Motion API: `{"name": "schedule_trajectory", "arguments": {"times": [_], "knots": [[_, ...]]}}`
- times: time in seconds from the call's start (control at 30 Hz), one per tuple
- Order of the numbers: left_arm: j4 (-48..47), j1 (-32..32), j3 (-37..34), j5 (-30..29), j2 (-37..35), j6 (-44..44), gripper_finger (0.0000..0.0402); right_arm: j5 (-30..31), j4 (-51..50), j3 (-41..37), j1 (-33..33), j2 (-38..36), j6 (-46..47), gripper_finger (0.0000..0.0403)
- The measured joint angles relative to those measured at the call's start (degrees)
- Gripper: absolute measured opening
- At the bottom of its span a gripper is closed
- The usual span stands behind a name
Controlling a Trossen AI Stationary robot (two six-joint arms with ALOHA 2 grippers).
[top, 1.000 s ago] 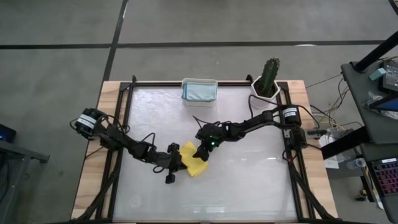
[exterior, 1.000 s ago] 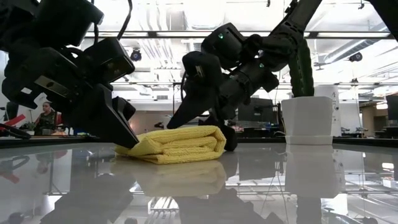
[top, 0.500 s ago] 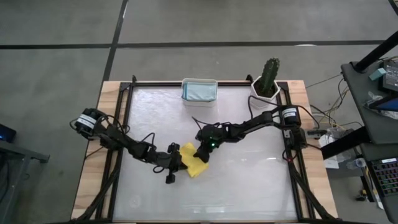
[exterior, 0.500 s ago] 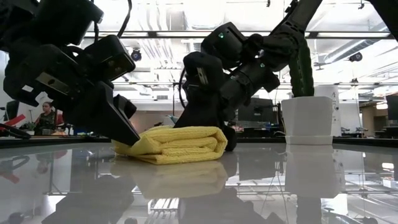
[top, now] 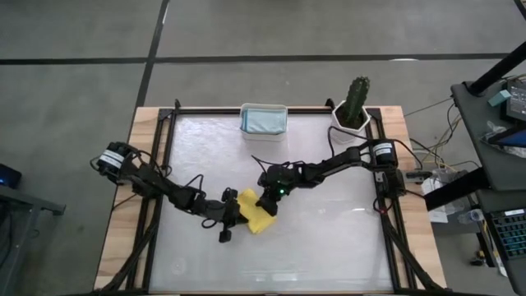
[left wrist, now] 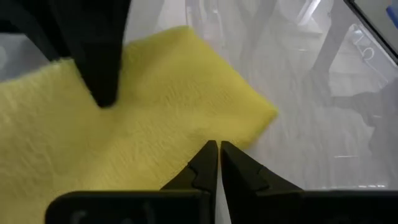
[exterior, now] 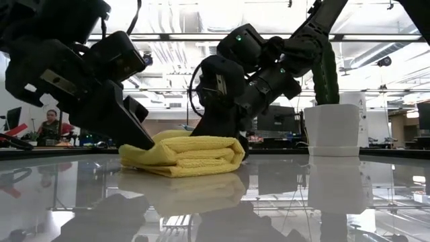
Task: Fold microfiber towels
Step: Put the yellow cloth into the bin
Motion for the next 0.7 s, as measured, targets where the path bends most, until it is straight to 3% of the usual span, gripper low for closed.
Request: {"name": "schedule_trajectory", "arguments": {"times": [0.33,0.53,0.7], "knots": [[-12.0,0.0,-0.1,0.0,-8.9,0.2,0.0005,-0.3,-5.3,0.1,-1.5,-3.9,-4.9,0.0013],[-18.5,0.0,-0.1,-1.0,-19.0,6.4,0.0005,-1.3,-21.8,6.9,-3.9,-4.6,-12.6,0.0012],[-19.6,0.2,-0.2,-7.9,-27.4,15.9,0.0005,-1.7,-37.5,16.6,-6.4,-4.7,-24.0,0.0012]]}}
